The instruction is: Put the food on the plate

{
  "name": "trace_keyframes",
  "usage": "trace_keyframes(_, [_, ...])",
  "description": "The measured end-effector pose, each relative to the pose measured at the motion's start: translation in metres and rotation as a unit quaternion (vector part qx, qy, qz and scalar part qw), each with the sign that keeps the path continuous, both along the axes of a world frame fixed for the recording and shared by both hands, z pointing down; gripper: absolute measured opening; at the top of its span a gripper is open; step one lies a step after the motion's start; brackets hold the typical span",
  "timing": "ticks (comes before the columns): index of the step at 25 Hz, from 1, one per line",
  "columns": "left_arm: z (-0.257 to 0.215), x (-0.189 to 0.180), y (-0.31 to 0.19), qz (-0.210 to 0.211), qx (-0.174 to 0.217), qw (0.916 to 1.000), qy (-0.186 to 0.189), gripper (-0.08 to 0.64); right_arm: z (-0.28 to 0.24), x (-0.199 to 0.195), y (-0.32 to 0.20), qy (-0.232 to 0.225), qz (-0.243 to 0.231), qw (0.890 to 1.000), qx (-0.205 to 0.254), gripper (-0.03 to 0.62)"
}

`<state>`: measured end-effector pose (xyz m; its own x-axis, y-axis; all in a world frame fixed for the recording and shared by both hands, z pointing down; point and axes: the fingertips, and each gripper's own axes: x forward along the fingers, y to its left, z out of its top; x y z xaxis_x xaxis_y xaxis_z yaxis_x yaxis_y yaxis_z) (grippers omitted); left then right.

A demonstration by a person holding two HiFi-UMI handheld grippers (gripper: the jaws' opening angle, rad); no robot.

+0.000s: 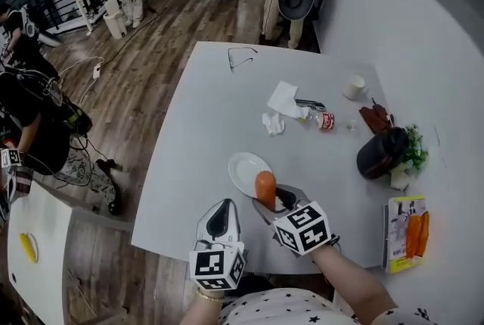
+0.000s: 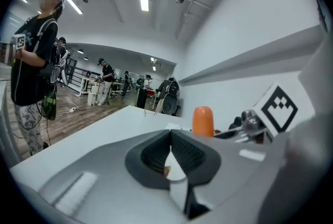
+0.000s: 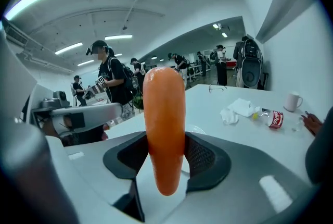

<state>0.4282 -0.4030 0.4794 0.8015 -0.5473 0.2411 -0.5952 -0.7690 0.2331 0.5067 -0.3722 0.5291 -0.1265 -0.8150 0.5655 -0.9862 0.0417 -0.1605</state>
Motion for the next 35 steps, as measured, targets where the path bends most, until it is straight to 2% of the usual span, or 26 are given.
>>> trace_keyframes(5, [0.017, 0.011, -0.008, 0.004, -0.014, 0.9997, -0.021, 0.008, 0.059, 0.023, -0.028, 0.011, -0.044, 0.993, -0.113, 0.218])
trace_keyframes(9, [0.030, 0.011, -0.010, 0.002, -0.030, 0.9988, -0.038, 0.008, 0.097, 0.036, -0.052, 0.023, -0.078, 0.977, -0.196, 0.218])
trace_keyframes(14, [0.039, 0.012, -0.015, -0.006, -0.039, 0.9981, -0.048, 0.008, 0.125, 0.038, -0.075, 0.023, -0.113, 0.954, -0.275, 0.218])
trace_keyframes(17, [0.042, 0.013, -0.016, -0.007, -0.039, 0.9978, -0.053, 0.008, 0.138, 0.037, -0.079, 0.017, -0.114, 0.944, -0.308, 0.218])
trace_keyframes(22, [0.042, 0.015, -0.016, -0.004, -0.039, 0.9978, -0.054, 0.008, 0.146, 0.038, -0.084, 0.016, -0.096, 0.945, -0.313, 0.218])
trace_keyframes(27, [0.041, 0.015, -0.013, 0.001, -0.039, 0.9978, -0.054, 0.008, 0.145, 0.039, -0.089, 0.055, -0.077, 0.950, -0.296, 0.215])
trace_keyframes(31, [0.038, 0.009, -0.009, -0.002, -0.038, 0.9979, -0.053, 0.008, 0.131, 0.043, -0.091, 0.049, -0.048, 0.966, -0.251, 0.244])
trace_keyframes(35, [0.031, 0.003, -0.007, -0.005, -0.038, 0.9981, -0.048, 0.008, 0.091, 0.034, -0.083, 0.027, -0.028, 0.985, -0.171, 0.244])
